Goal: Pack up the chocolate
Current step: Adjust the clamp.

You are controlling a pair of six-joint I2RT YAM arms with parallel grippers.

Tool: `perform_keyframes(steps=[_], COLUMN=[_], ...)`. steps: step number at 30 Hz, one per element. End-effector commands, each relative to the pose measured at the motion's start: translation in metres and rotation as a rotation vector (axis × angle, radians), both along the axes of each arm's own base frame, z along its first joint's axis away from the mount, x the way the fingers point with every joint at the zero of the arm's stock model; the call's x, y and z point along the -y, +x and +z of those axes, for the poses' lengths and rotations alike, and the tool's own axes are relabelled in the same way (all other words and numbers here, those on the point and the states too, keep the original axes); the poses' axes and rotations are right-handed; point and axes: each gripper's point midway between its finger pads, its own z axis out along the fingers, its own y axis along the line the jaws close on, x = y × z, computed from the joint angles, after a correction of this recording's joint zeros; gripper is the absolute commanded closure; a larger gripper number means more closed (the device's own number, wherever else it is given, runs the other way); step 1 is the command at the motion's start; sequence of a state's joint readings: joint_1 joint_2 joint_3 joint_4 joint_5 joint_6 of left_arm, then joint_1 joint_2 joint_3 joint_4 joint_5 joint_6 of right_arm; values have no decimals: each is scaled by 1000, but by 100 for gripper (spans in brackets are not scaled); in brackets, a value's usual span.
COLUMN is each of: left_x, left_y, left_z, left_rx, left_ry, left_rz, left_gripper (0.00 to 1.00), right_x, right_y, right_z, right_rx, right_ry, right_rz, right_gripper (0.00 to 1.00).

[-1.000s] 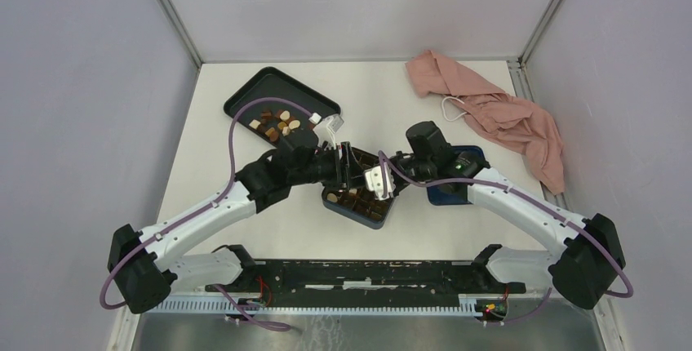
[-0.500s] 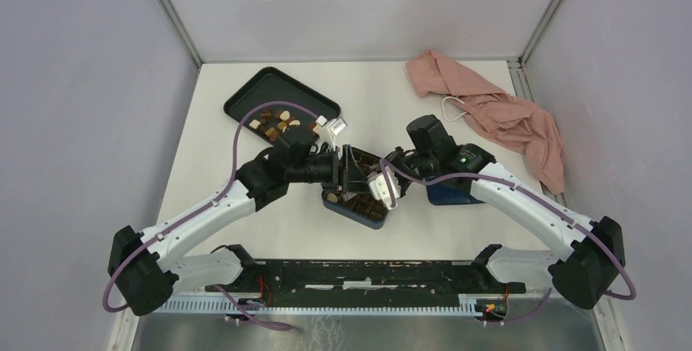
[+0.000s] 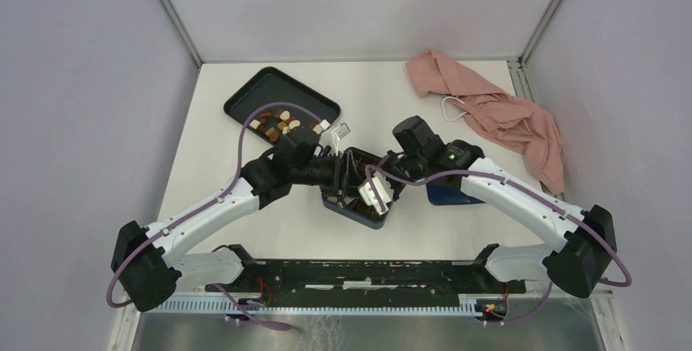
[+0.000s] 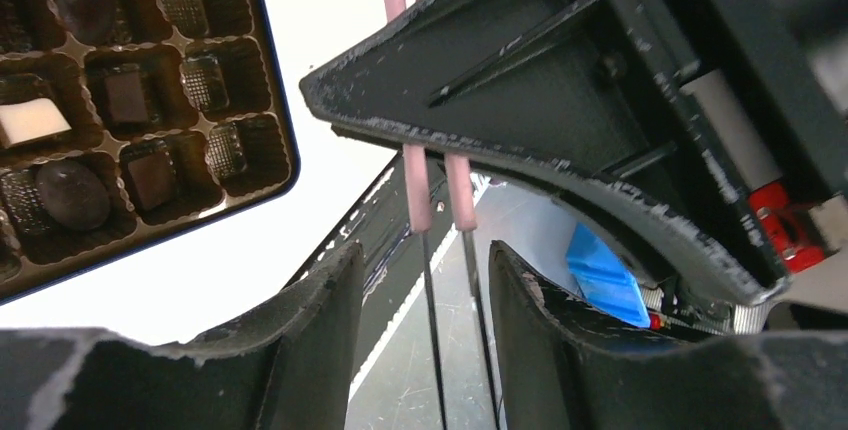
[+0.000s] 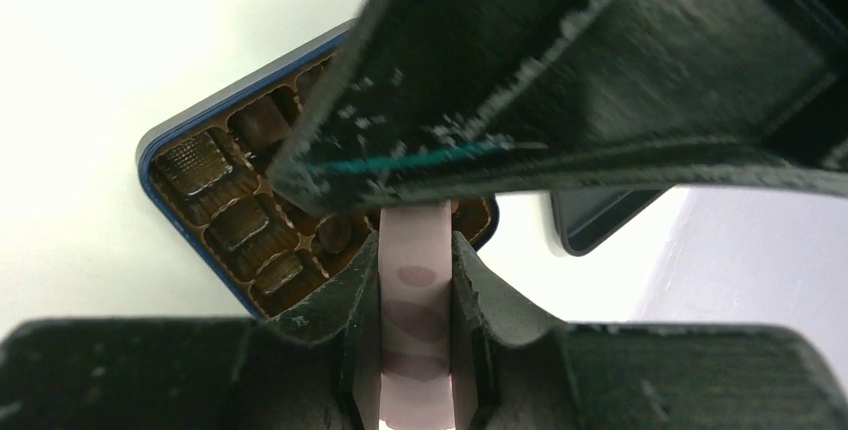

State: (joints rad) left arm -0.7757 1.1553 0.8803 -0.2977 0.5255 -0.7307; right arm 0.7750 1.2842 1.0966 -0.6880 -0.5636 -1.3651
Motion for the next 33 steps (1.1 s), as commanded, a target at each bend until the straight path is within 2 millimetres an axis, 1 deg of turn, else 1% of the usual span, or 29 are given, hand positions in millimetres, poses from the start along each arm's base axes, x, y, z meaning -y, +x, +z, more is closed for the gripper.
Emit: perform_keyframes(steps=[1, 3, 5, 7, 8, 11, 13, 16, 18, 20, 21, 24, 26, 27, 30, 33], left_x=[-3, -4, -3, -5, -7, -14, -17, -19, -24, -30, -35, -51, -65, -69, -73, -72], left_y=[7, 9, 8, 8, 9, 10, 8, 4, 7, 14, 16, 21, 22, 23, 27, 36], left_z=[18, 20, 19, 16, 18, 32, 37, 37, 40, 42, 37, 48, 55, 56, 62, 67], left_rx=[89, 90, 82, 53, 39, 8, -44, -108, -134, -187, -234, -328, -380, -403, -470, -502], left_ry=[-38, -42, -48, -38, -46, -128, -197, -241, -257, -296, -328, -530, -622, -643, -657, -583], left_rz=[40, 54, 47, 57, 71, 128, 147, 188, 249, 360, 418, 565, 647, 675, 728, 792], left_gripper=[48, 51, 51, 48, 44, 35, 33, 32, 32, 32, 32, 33, 34, 34, 32, 28], right_x=[-10, -11, -11, -10, -11, -9, -9, -10, -10, -13, -14, -19, -21, -21, -21, -25], right_y=[6, 4, 3, 1, 0, -3, -4, -3, -2, -1, -1, -2, 1, 4, 15, 16], right_z=[10, 9, 9, 8, 9, 9, 10, 12, 15, 20, 22, 31, 37, 41, 46, 46], right_rx=[72, 60, 55, 57, 57, 55, 53, 54, 55, 50, 44, 21, 21, 30, 71, 79], right_ry=[41, 45, 47, 51, 56, 67, 78, 97, 110, 136, 146, 195, 227, 240, 259, 278], right_rz=[-32, -32, -31, -24, -23, -18, -20, -39, -50, -66, -69, -86, -108, -126, -167, -160], right_gripper=[86, 86, 86, 86, 86, 86, 85, 84, 84, 84, 84, 84, 84, 85, 85, 84])
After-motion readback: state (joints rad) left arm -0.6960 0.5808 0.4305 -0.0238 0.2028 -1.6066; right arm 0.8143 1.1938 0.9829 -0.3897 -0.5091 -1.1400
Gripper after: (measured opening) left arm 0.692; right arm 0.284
